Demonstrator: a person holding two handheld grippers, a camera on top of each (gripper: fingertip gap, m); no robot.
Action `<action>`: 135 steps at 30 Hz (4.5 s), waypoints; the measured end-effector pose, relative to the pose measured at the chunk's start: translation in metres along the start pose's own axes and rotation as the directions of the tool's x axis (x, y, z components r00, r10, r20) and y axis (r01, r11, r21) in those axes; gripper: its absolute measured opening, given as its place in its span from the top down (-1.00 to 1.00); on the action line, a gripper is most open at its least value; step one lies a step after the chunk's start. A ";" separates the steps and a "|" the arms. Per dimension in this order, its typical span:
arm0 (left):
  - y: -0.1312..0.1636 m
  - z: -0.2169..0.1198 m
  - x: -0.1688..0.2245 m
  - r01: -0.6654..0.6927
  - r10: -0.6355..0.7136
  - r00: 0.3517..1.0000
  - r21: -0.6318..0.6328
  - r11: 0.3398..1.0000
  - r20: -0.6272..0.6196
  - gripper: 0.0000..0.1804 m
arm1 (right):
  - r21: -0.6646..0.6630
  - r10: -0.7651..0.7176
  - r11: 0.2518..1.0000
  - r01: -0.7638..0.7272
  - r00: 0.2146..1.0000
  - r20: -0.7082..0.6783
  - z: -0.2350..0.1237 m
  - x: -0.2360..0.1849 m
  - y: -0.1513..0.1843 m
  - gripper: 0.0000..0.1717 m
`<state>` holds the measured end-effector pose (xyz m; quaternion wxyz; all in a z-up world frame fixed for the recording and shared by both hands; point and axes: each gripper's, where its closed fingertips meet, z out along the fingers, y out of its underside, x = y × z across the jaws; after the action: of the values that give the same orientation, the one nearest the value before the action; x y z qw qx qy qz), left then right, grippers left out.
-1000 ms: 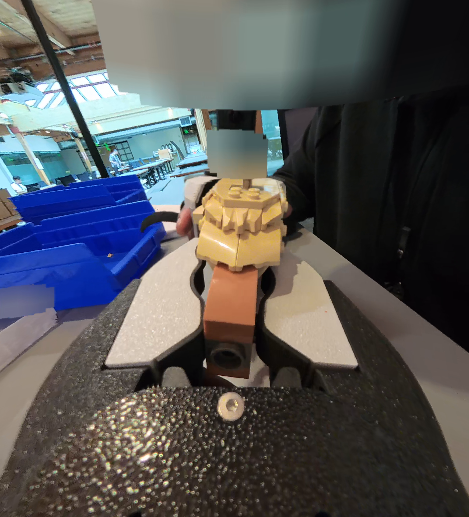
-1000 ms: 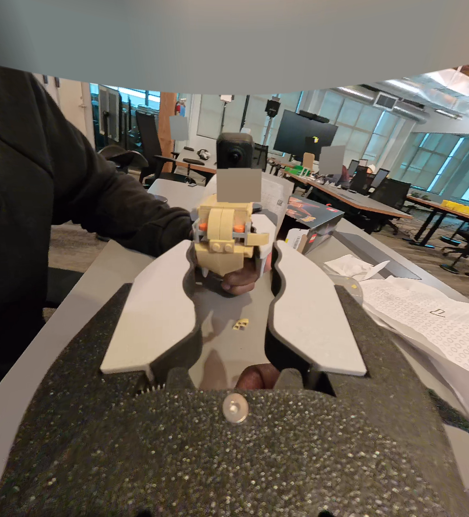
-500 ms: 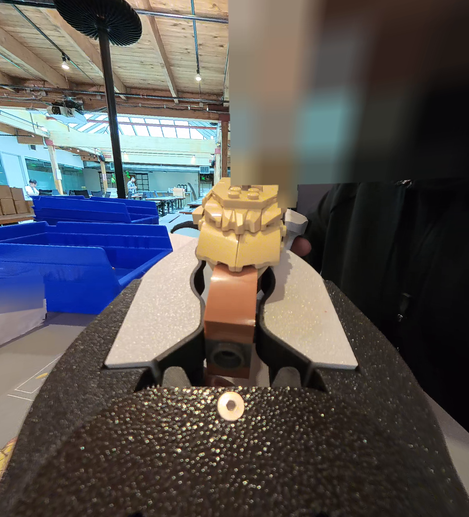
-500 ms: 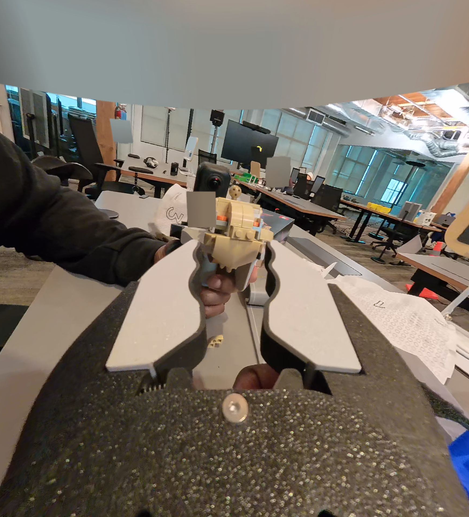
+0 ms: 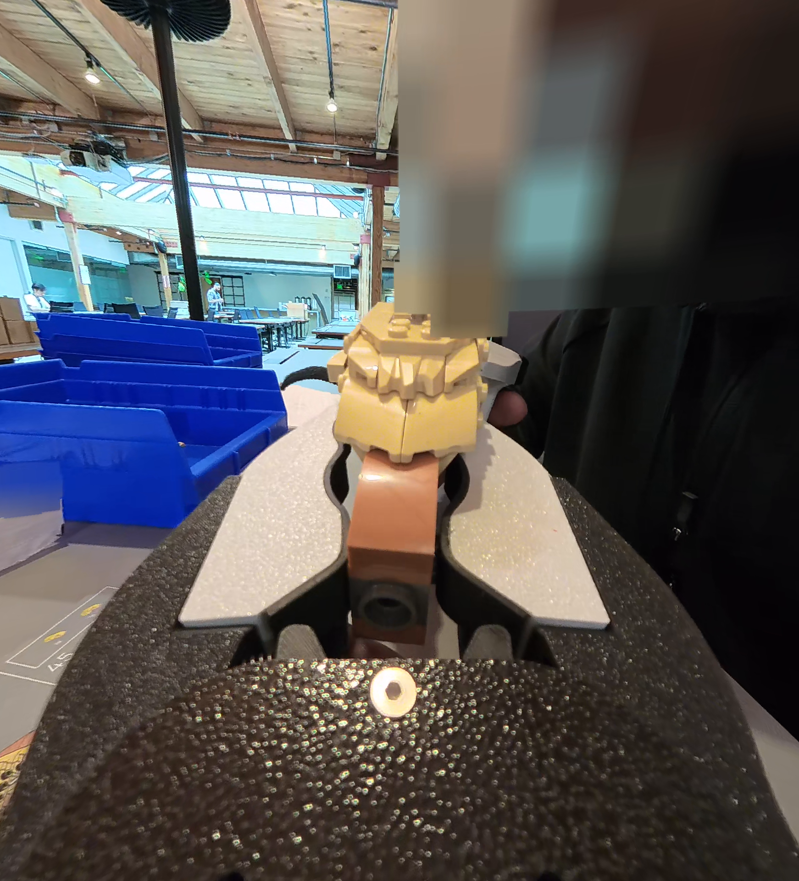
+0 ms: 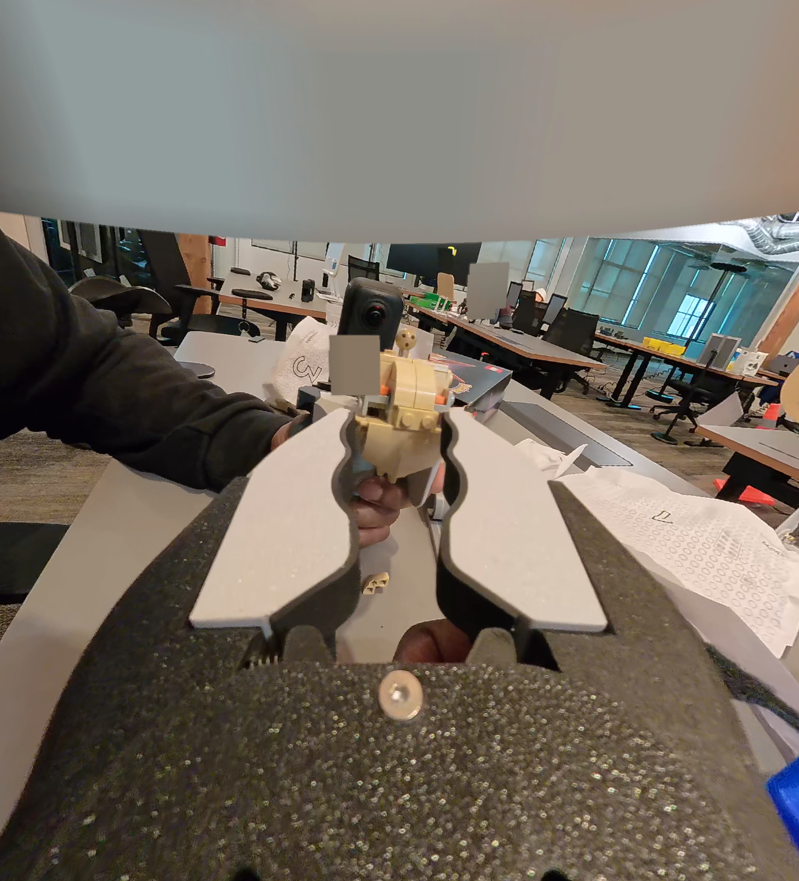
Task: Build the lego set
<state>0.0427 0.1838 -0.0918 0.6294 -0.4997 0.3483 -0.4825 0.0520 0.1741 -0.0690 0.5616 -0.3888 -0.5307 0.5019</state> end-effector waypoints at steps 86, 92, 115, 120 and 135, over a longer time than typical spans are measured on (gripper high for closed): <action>0.021 -0.008 -0.005 -0.058 0.072 0.995 -0.213 0.975 0.062 0.59 | -0.147 0.166 0.979 -0.144 0.974 0.153 -0.009 0.003 0.023 0.99; 0.025 -0.009 -0.004 -0.069 0.084 0.995 -0.248 0.966 0.051 0.59 | -0.154 0.170 0.977 -0.145 0.972 0.163 -0.009 0.002 0.025 0.99; 0.031 -0.005 0.000 -0.070 0.082 0.996 -0.292 0.954 0.029 0.59 | -0.301 0.209 0.943 -0.143 0.957 0.200 -0.006 -0.007 0.054 0.98; 0.032 -0.004 0.001 -0.076 0.089 0.995 -0.289 0.954 0.032 0.59 | -0.316 0.171 0.944 -0.095 0.960 0.224 -0.009 -0.008 0.058 0.95; 0.013 -0.009 -0.007 -0.084 0.102 0.990 -0.170 0.982 0.099 0.59 | -0.311 0.145 0.946 -0.092 0.978 0.151 -0.009 0.008 0.059 0.83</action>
<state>0.0362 0.1883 -0.1073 0.6255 -0.5586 0.3755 -0.3945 0.0516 0.1941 -0.1253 0.4166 -0.4566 -0.6230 0.4793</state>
